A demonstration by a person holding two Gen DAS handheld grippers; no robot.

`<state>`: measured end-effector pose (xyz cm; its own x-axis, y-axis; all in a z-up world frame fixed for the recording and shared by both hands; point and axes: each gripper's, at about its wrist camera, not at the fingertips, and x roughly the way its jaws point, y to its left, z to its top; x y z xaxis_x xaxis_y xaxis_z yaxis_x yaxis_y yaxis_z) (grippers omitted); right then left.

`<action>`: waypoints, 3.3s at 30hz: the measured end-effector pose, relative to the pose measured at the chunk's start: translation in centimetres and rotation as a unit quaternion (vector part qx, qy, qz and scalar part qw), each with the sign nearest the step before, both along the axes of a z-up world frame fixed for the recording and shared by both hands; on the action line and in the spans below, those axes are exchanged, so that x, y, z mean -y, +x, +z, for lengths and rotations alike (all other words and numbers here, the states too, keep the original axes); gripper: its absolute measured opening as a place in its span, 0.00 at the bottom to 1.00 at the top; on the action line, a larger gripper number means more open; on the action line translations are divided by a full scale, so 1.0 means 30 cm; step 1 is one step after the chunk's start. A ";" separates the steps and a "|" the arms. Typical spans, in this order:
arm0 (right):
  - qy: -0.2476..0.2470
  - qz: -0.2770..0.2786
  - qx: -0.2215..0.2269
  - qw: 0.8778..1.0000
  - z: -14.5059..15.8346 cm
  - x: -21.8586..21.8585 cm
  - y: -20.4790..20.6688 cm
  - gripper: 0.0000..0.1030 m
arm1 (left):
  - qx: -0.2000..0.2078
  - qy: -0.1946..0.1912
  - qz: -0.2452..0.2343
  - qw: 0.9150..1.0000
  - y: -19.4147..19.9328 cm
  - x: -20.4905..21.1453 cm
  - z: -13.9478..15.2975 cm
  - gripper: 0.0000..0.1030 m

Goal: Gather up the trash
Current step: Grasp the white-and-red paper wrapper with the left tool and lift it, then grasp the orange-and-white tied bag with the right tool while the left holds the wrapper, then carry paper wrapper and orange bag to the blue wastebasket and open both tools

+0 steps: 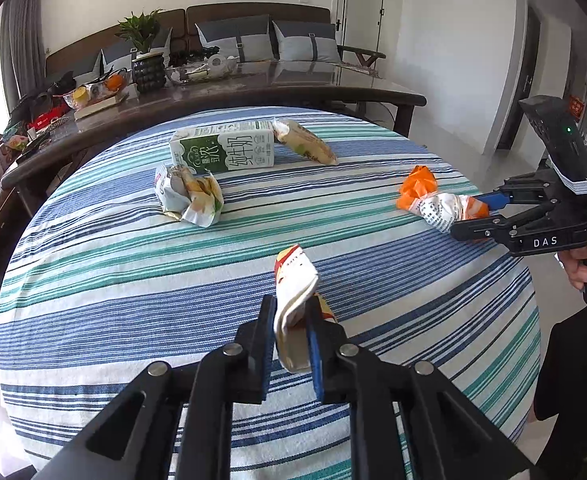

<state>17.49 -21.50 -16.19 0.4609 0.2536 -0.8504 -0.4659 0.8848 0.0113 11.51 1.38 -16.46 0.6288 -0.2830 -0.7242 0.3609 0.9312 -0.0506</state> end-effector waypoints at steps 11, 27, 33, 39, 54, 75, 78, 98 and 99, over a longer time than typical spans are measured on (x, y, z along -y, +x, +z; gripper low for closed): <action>-0.003 -0.002 -0.015 1.000 -0.033 0.008 -0.003 0.77 | -0.026 -0.039 0.022 0.999 0.006 -0.042 -0.034 0.63; 0.018 -0.002 -0.028 0.999 -0.013 -0.019 0.032 0.46 | -0.040 -0.051 0.012 0.998 -0.008 -0.073 -0.029 0.12; 0.043 -0.011 -0.013 0.999 0.042 0.010 0.009 0.46 | -0.025 -0.067 0.018 0.997 -0.017 -0.066 0.019 0.09; 0.066 -0.030 -0.005 0.997 0.077 0.074 -0.009 0.46 | -0.022 -0.059 -0.002 0.998 -0.010 0.038 0.065 0.09; 0.094 -0.120 0.020 0.988 0.131 0.366 -0.052 0.46 | -0.013 -0.045 -0.117 0.992 0.087 0.567 0.173 0.09; 0.040 -0.304 -0.020 0.952 -0.033 1.045 -0.048 0.46 | -0.071 -0.035 -0.222 0.972 0.225 1.312 0.011 0.09; 0.045 -0.310 -0.031 0.949 -0.074 1.086 -0.044 0.46 | -0.081 -0.028 -0.223 0.971 0.243 1.359 -0.045 0.09; 0.098 -0.346 -0.082 0.929 -0.235 1.237 -0.002 0.47 | -0.110 -0.010 -0.223 0.969 0.324 1.485 -0.206 0.10; 0.099 -0.348 -0.083 0.929 -0.241 1.236 0.005 0.47 | -0.111 -0.009 -0.223 0.968 0.328 1.490 -0.213 0.10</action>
<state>17.65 -58.59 -23.42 0.4381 0.1027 -0.8931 0.2397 0.9441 0.2261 21.36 -43.32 -22.87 0.2705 -0.5051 -0.8196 0.7058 0.6830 -0.1880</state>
